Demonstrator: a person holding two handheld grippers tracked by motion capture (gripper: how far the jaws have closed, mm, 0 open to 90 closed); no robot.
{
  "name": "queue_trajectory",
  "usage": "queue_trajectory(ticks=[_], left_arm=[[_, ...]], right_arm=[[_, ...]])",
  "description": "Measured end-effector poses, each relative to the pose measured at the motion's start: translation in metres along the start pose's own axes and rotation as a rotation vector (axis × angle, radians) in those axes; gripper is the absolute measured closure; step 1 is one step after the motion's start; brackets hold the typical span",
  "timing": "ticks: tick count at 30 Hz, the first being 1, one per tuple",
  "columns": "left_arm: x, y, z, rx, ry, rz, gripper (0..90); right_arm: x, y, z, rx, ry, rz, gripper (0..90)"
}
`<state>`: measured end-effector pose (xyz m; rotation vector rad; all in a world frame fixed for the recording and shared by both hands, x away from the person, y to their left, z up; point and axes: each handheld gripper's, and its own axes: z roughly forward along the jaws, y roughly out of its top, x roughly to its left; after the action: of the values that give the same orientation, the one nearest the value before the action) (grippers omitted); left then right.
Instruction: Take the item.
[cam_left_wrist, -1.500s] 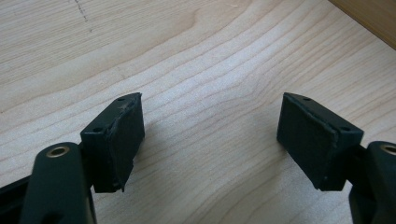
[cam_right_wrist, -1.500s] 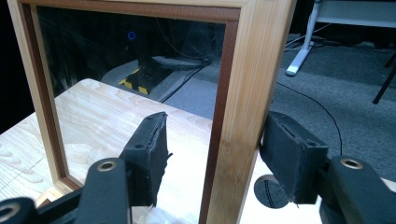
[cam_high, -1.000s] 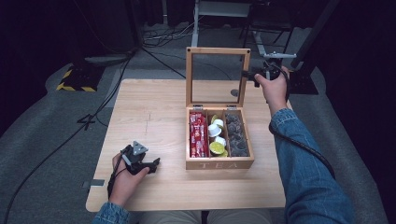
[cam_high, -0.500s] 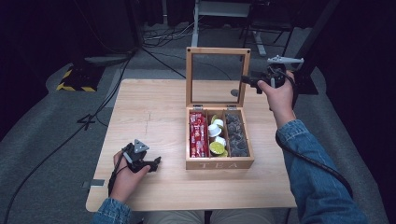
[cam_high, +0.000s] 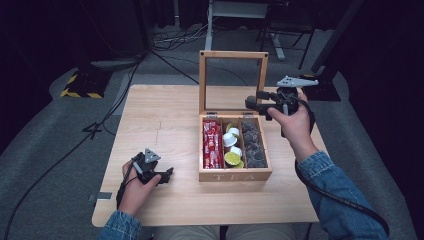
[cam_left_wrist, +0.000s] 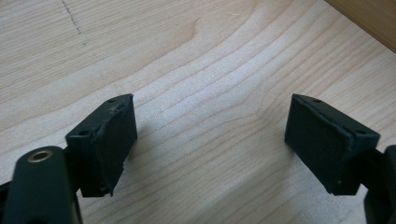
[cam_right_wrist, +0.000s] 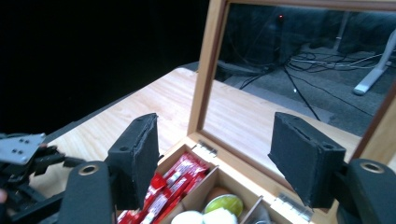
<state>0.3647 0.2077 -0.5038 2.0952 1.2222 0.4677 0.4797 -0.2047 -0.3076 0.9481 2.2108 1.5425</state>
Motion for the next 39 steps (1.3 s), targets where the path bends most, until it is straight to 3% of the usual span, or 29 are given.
queue_trajectory(ticks=[12,18,30,39], left_arm=[[0.0,0.0,0.001,0.005,-0.01,0.01,15.2],[0.0,0.0,0.001,0.005,-0.012,0.011,14.3],[0.0,-0.003,-0.003,0.007,0.001,0.005,14.7],[0.0,-0.003,-0.003,0.011,-0.001,0.008,14.7]], right_arm=[[0.021,-0.008,0.005,0.029,0.036,-0.047,40.5],[0.031,-0.015,0.015,0.055,0.043,-0.096,41.1],[0.048,-0.031,0.045,0.125,0.105,-0.127,40.3],[0.068,-0.05,0.072,0.23,0.128,-0.131,41.7]])
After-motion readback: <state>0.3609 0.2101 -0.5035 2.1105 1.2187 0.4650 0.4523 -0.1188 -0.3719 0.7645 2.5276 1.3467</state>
